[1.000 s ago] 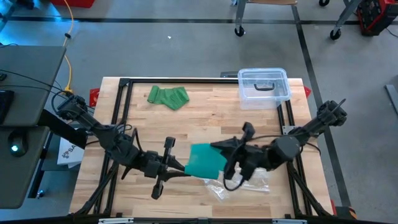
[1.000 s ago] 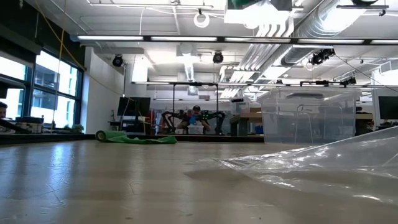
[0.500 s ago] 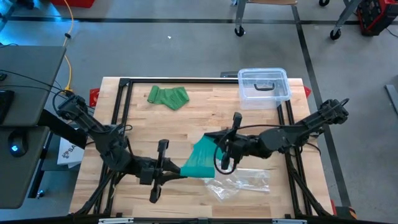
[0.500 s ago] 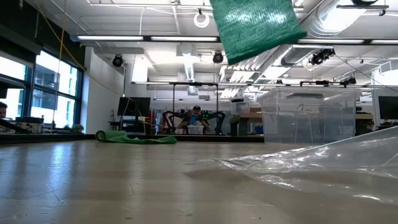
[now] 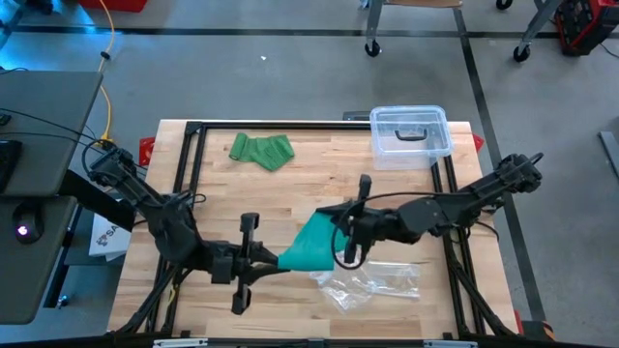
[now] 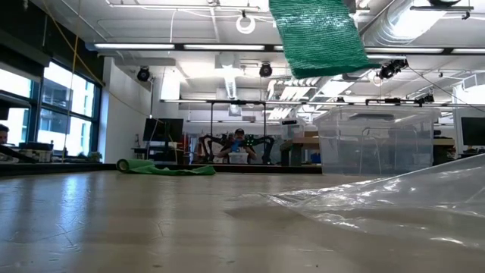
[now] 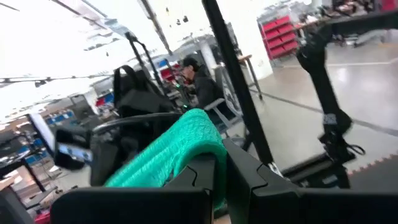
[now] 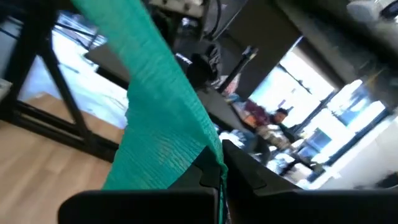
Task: Roll bandage
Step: Roll the blue bandage
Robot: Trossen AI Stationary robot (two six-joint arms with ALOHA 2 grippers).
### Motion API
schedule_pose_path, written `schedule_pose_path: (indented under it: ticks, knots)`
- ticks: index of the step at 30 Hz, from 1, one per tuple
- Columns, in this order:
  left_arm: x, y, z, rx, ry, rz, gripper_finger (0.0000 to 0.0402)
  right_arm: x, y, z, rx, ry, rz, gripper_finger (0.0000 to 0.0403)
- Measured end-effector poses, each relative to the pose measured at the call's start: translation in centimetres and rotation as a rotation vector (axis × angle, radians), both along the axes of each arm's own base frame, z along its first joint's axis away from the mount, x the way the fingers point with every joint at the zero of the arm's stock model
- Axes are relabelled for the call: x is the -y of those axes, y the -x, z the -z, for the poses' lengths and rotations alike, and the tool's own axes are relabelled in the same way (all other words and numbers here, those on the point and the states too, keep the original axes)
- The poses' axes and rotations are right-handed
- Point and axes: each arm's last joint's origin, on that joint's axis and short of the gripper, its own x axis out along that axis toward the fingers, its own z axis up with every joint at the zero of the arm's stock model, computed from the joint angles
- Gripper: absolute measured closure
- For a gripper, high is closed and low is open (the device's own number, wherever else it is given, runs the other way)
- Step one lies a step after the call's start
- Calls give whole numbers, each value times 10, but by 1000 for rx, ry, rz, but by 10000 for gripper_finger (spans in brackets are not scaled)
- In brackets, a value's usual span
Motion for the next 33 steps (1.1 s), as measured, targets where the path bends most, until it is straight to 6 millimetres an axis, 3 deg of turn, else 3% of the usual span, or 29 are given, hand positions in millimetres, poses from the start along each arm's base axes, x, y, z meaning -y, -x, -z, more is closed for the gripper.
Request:
schedule_pose_path:
  ticks: [13, 25, 30, 33]
  knots:
    - [-6, 0, -8, 55, 31, -135, 393, -13, -11, 17, -44, -82, -89, 393]
    - [-7, 0, -7, 41, 9, -190, 393, -34, 0, 13, -3, -81, -59, 226]
    - [-6, 0, -5, 28, -58, -196, 393, -44, 6, 13, 1, -111, -89, 207]
    - [-6, 0, -2, 5, -90, -196, 393, -47, 9, 13, 8, -107, -20, 206]
